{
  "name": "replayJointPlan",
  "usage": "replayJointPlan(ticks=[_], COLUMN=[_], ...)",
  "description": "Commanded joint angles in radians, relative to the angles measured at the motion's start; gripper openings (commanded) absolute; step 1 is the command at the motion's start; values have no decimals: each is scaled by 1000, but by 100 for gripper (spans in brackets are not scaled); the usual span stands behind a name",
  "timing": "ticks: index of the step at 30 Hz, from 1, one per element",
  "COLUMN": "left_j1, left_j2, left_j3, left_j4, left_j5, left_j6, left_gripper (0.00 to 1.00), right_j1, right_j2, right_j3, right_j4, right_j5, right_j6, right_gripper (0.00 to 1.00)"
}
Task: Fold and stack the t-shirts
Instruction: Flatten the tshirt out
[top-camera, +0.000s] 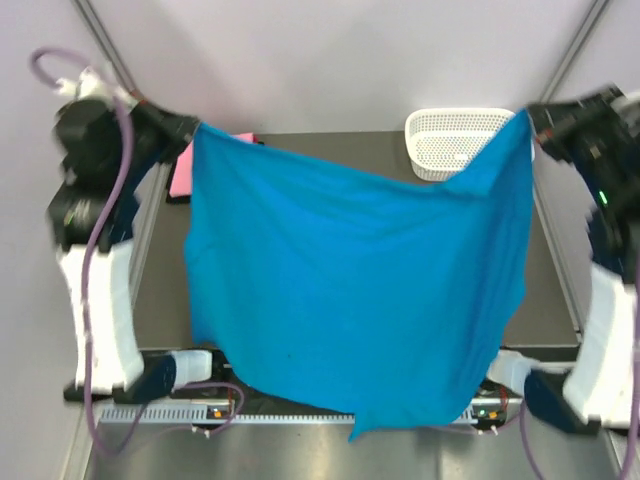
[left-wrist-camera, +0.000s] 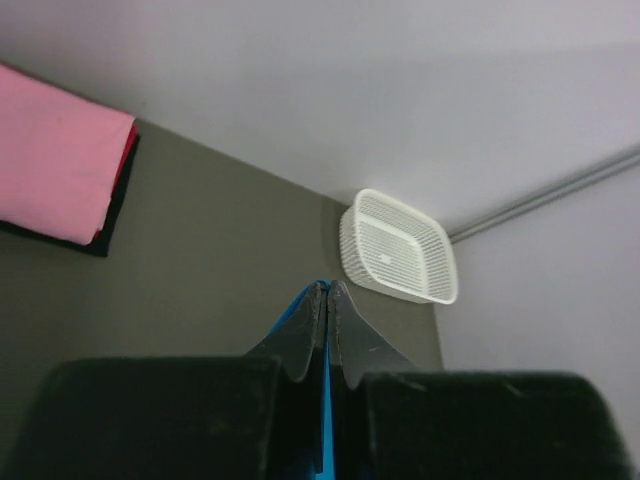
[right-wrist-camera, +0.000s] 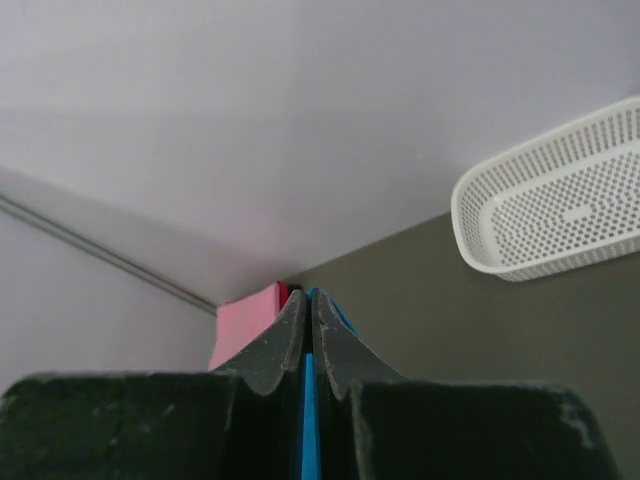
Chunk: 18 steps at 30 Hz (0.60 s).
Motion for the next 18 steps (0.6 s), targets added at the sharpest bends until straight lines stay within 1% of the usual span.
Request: replayJointPlan(ticks=[1, 2, 3, 4, 5, 6, 7, 8, 9, 10, 11, 12, 14, 15, 16, 18], left_j1=[2, 3, 3, 3, 3, 3, 5, 5, 6, 10, 11, 11, 11, 10, 10, 10], left_j2=[160, 191, 258, 295, 335, 424, 470, 518, 603, 639, 664, 681, 652, 598, 567, 479], left_j3=[-41, -38, -30, -20, 34, 81, 203, 271, 345, 414, 521, 549, 511, 476, 391, 303], left_j4=[247, 289, 330, 408, 427, 438, 438, 436, 435, 442, 482, 510, 585, 631, 651, 680], left_j5=[-73, -84, -102, -108, -116, -125, -125, -121, -107, -67, -44, -33, -38, -50, -61, -81], left_j6=[36, 23, 18, 15, 6, 6, 3, -2, -10, -20, -43, -56, -72, -74, -71, -50], left_gripper=[0, 0, 0, 0, 0, 0, 0, 0, 0, 0, 0, 0, 0, 0, 0, 0], right_j1=[7, 7, 7, 7, 7, 7, 0, -6, -22, -30, -39, -58, -81, -113, -131, -189], right_j2=[197, 237, 283, 388, 448, 511, 638, 697, 739, 766, 756, 738, 672, 653, 627, 600], right_j3=[-7, 9, 62, 111, 175, 326, 415, 507, 614, 622, 610, 554, 514, 480, 466, 413], right_j4=[215, 241, 292, 308, 317, 344, 352, 357, 431, 490, 549, 664, 712, 745, 746, 755], right_j5=[-17, -13, -13, -16, -16, -24, -67, -88, -114, -147, -147, -144, -107, -105, -125, -185], right_j6=[-32, -15, -9, -4, -4, -4, 41, 75, 113, 152, 214, 230, 241, 241, 246, 273], right_gripper=[0, 0, 0, 0, 0, 0, 0, 0, 0, 0, 0, 0, 0, 0, 0, 0])
